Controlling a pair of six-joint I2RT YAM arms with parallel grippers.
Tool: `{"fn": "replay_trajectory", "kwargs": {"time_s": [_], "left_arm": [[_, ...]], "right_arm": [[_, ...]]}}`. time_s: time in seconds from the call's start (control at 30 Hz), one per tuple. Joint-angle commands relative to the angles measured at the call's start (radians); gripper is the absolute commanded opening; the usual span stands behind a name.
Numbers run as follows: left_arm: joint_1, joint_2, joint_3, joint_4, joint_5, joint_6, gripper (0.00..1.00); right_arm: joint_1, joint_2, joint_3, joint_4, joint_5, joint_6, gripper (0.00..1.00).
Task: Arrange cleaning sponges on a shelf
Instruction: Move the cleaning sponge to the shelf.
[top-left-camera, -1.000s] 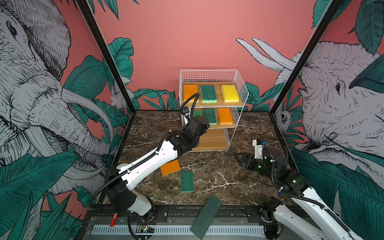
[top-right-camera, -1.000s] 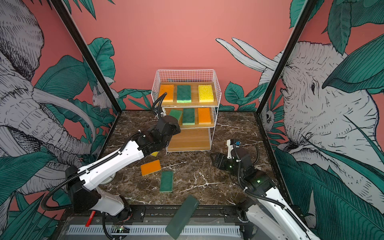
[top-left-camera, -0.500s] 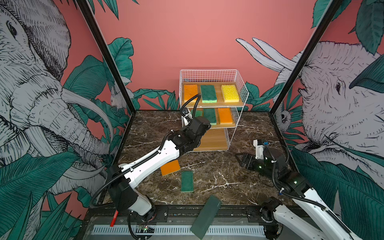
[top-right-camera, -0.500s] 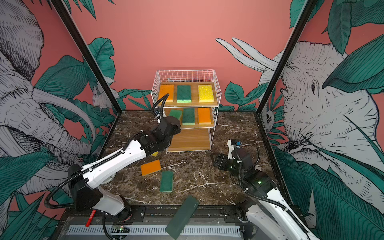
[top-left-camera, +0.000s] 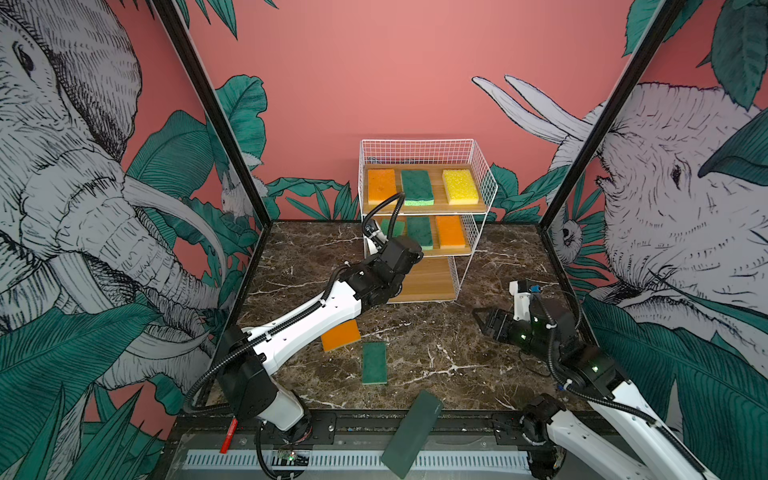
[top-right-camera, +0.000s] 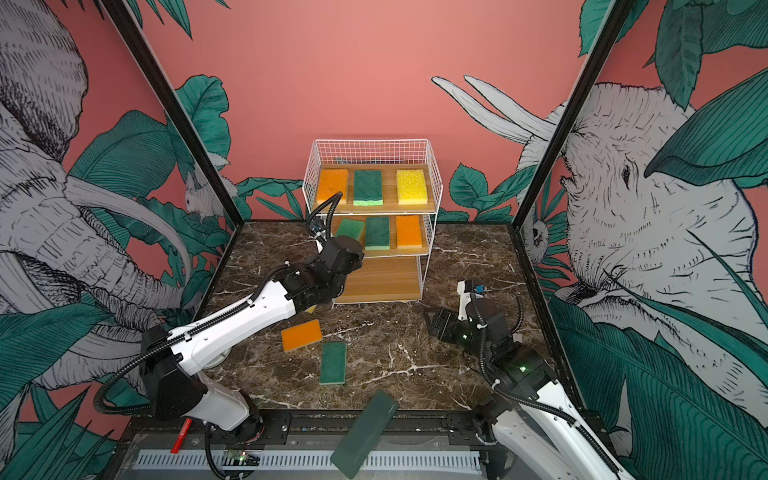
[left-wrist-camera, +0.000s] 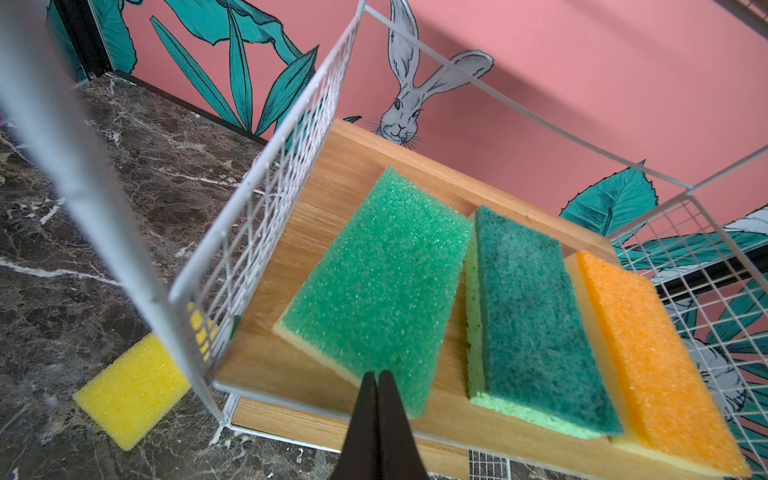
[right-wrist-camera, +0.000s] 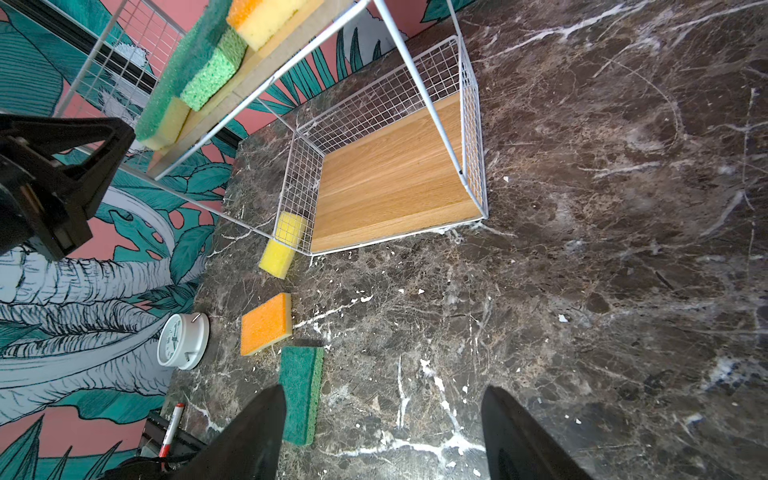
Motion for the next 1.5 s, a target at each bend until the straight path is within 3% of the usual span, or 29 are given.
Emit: {"fn": "replay_trajectory", "kwargs": {"time_s": [0.0, 1.0, 1.47], "left_arm": [[-0.003, 0.011, -0.012, 0.005, -0.028, -0.023, 0.0], [-0.016, 0.042, -0.001, 0.066, 0.05, -0.032, 0.0], [-0.019, -0.028, -0.053, 0.155, 0.115, -0.033, 0.0]], "right_arm": [[-0.001, -0.019, 0.0, 0.0, 0.017, -0.007, 0.77], [-0.002, -0.039, -0.013, -0.009, 0.021, -0.007, 0.77], [-0.002, -0.021, -0.004, -0.001, 0.021, -0.013, 0.77]]}}
